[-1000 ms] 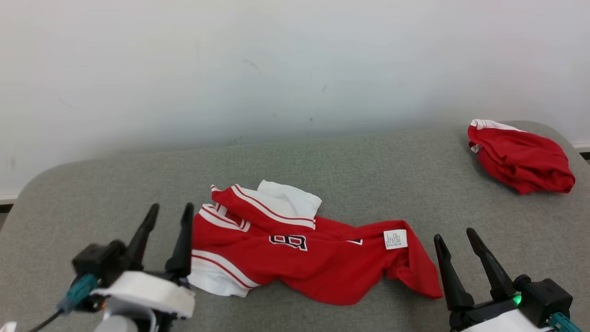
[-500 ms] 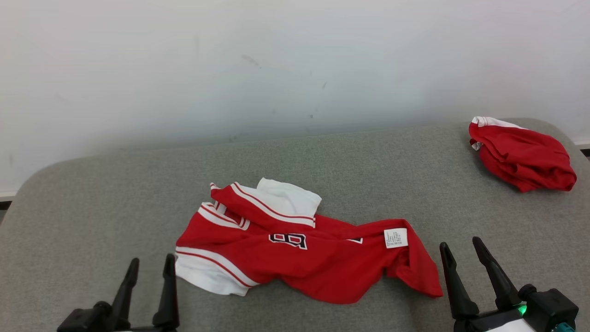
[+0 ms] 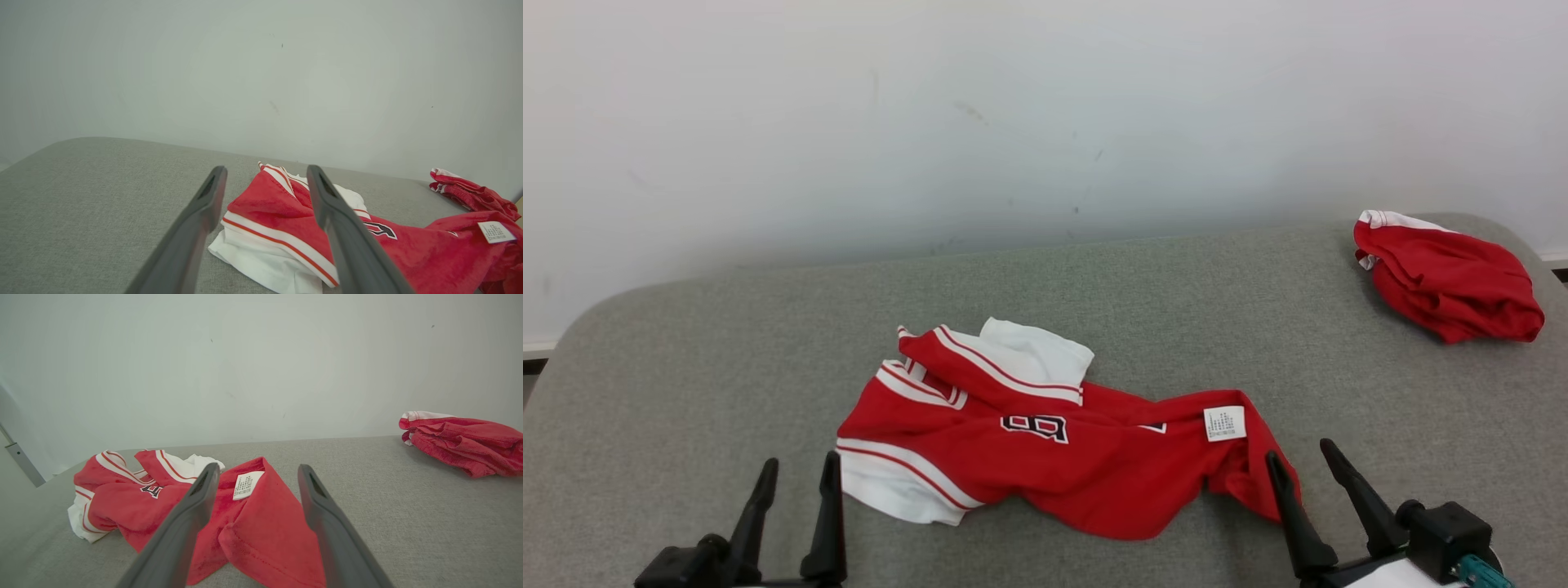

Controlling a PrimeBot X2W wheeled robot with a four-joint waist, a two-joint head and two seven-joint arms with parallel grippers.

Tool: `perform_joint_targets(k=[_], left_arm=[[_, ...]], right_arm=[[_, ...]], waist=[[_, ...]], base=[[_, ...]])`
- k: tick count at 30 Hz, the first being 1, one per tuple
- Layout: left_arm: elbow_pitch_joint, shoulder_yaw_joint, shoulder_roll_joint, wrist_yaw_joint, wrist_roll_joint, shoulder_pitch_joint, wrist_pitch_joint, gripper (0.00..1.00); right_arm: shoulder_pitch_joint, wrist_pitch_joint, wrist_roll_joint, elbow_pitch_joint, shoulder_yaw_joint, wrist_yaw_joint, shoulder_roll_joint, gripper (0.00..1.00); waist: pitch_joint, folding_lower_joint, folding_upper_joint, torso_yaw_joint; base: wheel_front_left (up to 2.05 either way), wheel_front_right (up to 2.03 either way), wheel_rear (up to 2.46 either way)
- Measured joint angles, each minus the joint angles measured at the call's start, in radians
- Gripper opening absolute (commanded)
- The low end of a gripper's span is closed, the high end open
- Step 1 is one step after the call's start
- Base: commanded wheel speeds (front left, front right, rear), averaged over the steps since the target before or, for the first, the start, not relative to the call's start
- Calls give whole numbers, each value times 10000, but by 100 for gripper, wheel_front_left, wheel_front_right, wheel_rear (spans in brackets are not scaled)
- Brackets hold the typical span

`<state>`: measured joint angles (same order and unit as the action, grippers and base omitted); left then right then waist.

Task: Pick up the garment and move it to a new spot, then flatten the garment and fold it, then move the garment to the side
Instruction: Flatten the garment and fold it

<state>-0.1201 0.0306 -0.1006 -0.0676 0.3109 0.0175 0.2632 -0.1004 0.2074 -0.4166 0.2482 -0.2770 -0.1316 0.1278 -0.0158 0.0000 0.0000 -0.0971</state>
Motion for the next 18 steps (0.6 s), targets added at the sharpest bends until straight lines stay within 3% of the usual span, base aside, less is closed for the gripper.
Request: perform_joint_targets(k=[6,17,18], left_arm=[[-113,-77,178,-165,-140,-161,0,100],[-439,-314,311,-437,-221,-358,0,100],[-453,-326,328,-453,-242,-366,0,100]], right_arm=[[-365,-947,33,809,-140,-2,-244,100],[-847,-1461,744,2280,355,0,-608,100],[-853,-1455,784,2345,412,0,-631,85]], waist=[[1,0,0,106],[160,0,0,508],[169,0,0,532]], base=[[0,0,0],[0,0,0],[0,0,0]])
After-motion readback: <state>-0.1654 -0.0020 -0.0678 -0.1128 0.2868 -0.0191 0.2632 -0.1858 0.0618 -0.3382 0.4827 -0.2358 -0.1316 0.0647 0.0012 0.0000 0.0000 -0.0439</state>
